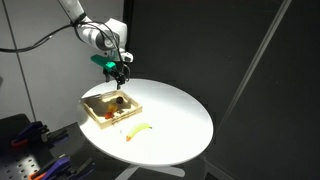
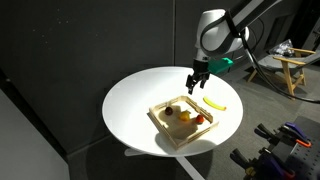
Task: Move the toy plum from the tray to the table
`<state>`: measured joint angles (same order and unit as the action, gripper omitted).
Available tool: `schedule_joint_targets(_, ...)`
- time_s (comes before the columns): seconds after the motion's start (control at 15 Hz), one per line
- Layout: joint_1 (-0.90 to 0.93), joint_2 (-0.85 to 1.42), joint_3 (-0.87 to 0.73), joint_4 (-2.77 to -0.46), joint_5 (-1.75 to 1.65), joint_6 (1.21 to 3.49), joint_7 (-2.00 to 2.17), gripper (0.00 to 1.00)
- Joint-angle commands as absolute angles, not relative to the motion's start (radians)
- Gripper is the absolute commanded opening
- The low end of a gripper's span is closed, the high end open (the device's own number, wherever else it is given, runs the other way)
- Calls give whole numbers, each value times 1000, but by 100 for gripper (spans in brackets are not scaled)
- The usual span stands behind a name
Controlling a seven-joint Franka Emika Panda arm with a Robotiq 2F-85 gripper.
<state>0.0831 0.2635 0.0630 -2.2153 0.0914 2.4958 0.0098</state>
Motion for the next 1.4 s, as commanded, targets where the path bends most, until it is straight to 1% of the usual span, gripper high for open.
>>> schedule_joint_targets(0.0, 90, 311, 74, -2181, 76, 2540, 17, 100)
schedule_joint_targets(0.47, 102, 415, 75, -2117, 69, 2602, 29, 100)
schedule_joint_targets(1.33, 138, 605, 34, -1938, 21, 2594, 75, 100)
